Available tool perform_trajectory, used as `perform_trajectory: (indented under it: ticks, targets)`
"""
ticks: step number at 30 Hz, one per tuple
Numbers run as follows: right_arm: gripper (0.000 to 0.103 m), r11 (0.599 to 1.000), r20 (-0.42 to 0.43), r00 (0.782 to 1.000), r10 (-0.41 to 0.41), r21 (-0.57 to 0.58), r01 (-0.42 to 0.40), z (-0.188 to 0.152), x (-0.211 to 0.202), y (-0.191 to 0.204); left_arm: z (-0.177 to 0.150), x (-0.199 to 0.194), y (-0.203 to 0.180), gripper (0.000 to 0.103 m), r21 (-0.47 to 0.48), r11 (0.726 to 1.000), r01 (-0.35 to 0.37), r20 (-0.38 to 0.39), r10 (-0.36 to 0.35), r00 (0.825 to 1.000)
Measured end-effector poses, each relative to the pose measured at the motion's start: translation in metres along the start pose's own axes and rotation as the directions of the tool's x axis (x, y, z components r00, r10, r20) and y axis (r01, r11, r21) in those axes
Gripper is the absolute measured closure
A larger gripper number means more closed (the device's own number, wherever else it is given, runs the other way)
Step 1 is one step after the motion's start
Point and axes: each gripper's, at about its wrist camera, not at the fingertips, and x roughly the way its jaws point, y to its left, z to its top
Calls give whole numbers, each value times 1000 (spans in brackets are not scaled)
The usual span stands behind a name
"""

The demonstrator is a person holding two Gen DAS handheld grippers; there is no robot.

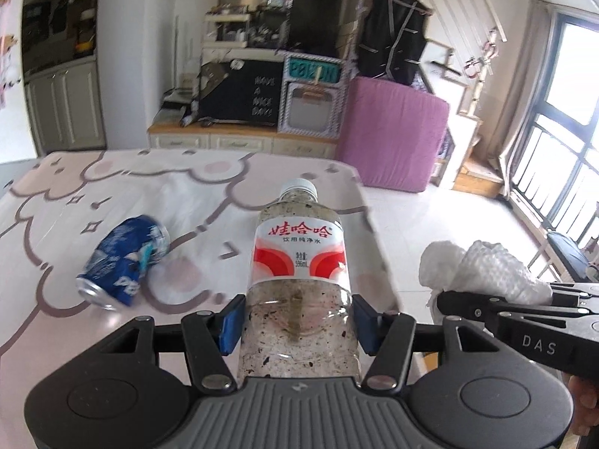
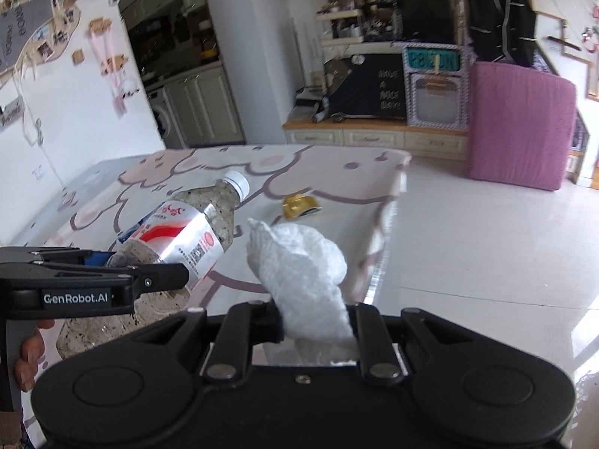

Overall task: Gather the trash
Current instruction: 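Lift the water bottle and tissue and carry both toward the wastebasket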

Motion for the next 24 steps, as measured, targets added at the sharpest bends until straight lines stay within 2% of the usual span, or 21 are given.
perform_trajectory:
  ticks: [7, 15, 19, 24]
  targets:
    - [85, 996, 48, 996, -80, 47, 78, -23, -46, -39, -16, -9, -52, 44, 31, 998, 61, 22, -62, 998]
    - [85, 978, 66, 982, -177, 119, 169, -60, -90, -94, -35, 2, -122, 44, 91, 984, 153, 6, -154, 988]
    - [85, 964, 55, 973, -225, 159, 214, -80, -105, -123, -48, 16, -155, 44, 115, 973, 201, -29, -199, 980]
    - [85, 937, 16, 958, -288, 212, 278, -106, -117, -165, -67, 46, -191, 44, 123, 958, 258, -131, -242, 961]
